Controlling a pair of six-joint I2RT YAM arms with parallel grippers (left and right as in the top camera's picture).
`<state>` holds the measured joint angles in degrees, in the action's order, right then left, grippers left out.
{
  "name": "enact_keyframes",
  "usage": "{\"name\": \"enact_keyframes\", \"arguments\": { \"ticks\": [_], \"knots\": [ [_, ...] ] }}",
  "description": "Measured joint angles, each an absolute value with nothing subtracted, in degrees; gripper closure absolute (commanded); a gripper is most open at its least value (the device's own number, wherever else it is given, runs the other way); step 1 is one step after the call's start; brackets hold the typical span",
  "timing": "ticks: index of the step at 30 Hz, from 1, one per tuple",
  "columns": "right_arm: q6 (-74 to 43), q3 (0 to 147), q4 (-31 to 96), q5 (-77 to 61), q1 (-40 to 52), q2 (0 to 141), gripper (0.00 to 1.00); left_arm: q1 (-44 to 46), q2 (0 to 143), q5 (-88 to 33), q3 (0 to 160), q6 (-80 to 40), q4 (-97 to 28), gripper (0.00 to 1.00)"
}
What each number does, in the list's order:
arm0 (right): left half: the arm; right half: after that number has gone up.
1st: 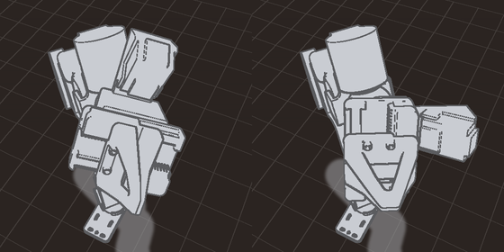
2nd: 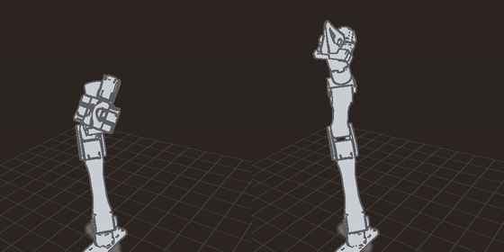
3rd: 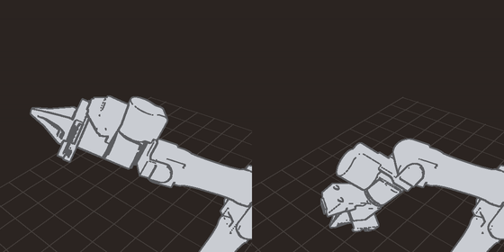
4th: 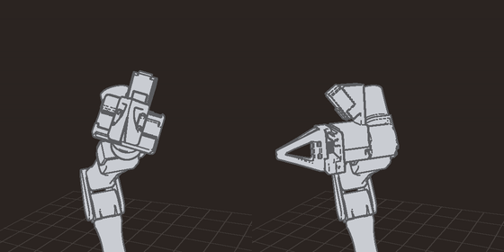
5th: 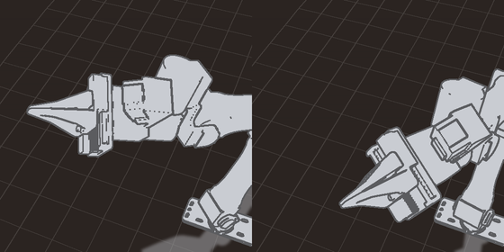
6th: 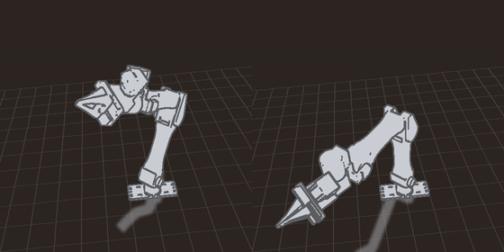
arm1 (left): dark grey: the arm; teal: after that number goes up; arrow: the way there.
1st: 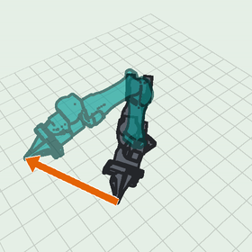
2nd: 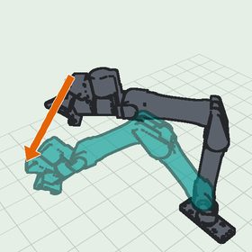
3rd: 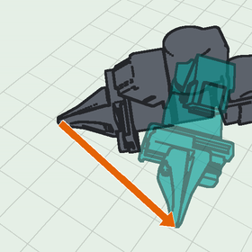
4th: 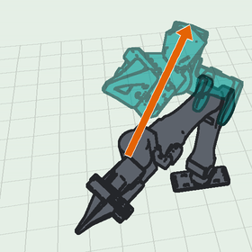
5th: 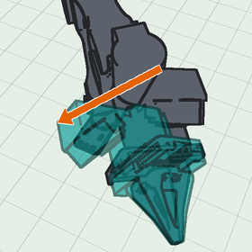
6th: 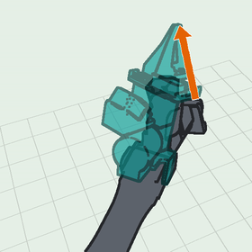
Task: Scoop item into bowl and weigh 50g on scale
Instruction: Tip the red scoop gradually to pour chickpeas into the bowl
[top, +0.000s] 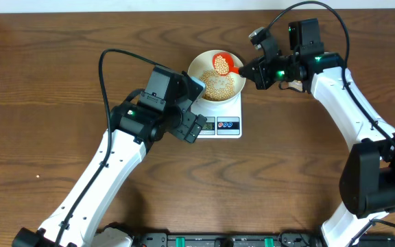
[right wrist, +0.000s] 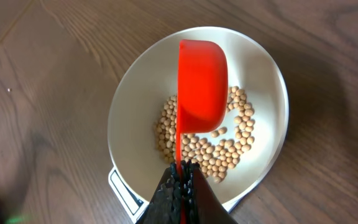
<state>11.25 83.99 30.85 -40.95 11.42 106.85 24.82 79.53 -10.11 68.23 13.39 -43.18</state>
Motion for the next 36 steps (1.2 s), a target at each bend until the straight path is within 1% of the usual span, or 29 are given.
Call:
{"name": "enact_keyframes", "arguments": {
  "ticks": [19,36],
  "knots": [
    [20.2,84.0,30.9,-40.1,11.5,106.8,0.99,24.8,79.5,-10.1,68.2,13.4,-43.2,0.07],
    [20.9,84.0,30.9,-40.1,11.5,106.8,0.99,24.8,79.5,-10.1,68.2,13.4,-43.2,0.07]
  ]
}}
